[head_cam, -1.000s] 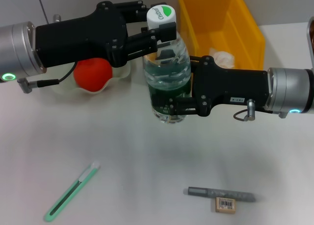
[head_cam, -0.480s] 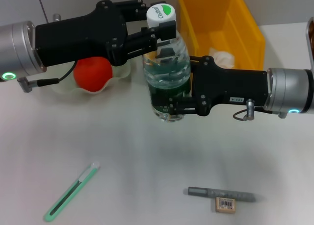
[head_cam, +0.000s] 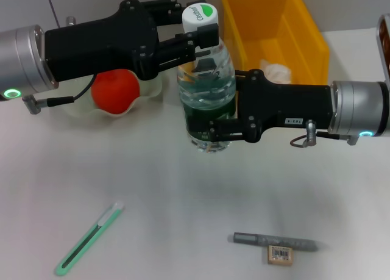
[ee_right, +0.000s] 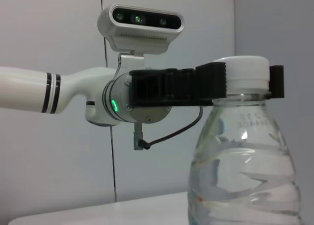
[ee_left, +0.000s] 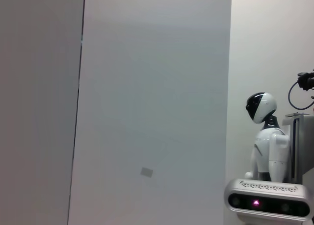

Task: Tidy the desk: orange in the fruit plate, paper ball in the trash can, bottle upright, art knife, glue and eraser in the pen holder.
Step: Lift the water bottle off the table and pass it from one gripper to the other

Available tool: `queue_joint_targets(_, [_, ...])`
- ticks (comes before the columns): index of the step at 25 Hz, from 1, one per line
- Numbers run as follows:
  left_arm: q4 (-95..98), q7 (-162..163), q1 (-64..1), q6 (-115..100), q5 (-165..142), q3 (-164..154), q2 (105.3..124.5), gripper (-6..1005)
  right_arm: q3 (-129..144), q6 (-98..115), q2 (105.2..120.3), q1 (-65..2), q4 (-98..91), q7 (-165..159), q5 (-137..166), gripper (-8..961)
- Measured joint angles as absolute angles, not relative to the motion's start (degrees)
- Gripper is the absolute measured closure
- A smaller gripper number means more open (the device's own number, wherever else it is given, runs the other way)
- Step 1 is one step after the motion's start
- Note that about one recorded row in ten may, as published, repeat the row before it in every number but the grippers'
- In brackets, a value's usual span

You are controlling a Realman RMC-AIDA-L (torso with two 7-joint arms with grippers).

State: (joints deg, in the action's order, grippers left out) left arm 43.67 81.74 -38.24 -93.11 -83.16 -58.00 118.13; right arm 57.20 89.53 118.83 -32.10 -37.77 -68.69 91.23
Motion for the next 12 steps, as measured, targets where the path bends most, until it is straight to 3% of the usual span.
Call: queue_joint_targets(12, [43.5, 81.6, -38.2, -92.2, -83.2, -56.8, 118.06, 569, 56.9, 89.2, 118.85, -31.4, -39.4, -70.4, 91.7, 195])
